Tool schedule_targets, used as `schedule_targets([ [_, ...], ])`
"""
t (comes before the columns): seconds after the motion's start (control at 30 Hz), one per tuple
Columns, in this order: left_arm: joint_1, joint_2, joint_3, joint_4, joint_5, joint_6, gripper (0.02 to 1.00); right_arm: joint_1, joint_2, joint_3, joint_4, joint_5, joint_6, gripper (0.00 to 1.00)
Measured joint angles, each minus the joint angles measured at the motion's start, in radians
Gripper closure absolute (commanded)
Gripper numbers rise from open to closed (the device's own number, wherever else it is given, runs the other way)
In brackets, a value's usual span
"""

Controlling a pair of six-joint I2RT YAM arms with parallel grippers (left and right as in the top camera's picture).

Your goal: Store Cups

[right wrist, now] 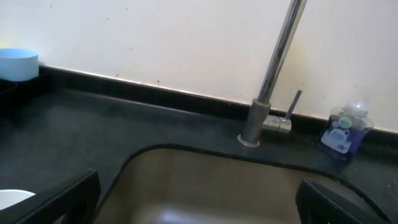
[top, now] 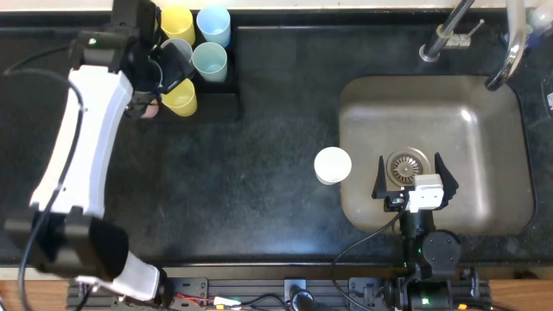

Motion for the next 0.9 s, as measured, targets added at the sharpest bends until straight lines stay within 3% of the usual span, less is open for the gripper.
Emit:
schedule_targets([
  [0.13,-0.011,-0.162,-0.001,-0.136,-0.005,0.037,0.018,0.0,0.0,0.0,0.0,0.0,0.0,0.003],
  [0.33,-0.013,-0.533,-0.045,-0.276,-0.076,0.219,0.018,0.0,0.0,0.0,0.0,0.0,0.0,0.005],
  [0.53,-0.013,-0.949,-0.399,-0.212,-0.136,0.334,0.02,0.0,0.0,0.0,-0.001,0.0,0.0,0.003],
  [0.67,-0.013,-1.209,-0.772,0.06,-0.15,0.362,0.02,0.0,0.0,0.0,0.0,-0.001,0.0,0.003],
  [0.9,-0.013,-1.446,-1.29,0.862,-0.085,0.412,0.02,0.0,0.0,0.0,0.0,0.0,0.0,0.005],
])
